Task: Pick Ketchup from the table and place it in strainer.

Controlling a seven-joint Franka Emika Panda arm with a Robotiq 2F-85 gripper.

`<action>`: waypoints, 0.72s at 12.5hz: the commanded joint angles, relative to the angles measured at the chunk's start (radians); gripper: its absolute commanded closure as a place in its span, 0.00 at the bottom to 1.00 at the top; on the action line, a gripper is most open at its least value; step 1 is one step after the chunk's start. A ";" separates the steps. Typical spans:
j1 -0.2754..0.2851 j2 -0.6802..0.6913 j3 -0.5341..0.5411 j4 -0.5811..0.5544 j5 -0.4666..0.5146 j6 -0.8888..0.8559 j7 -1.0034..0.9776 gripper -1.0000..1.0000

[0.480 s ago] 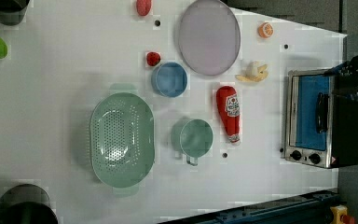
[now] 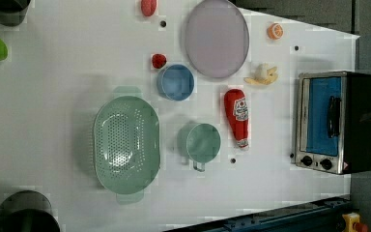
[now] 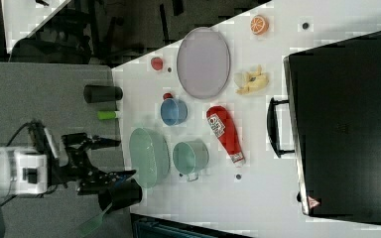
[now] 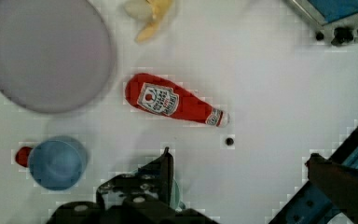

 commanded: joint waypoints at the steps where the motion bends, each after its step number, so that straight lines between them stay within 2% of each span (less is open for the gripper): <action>1: -0.014 0.062 0.015 -0.036 0.007 0.044 -0.132 0.00; 4: -0.013 0.096 0.048 -0.096 0.007 0.137 -0.301 0.00; 9: -0.013 0.149 0.079 -0.230 0.007 0.340 -0.747 0.00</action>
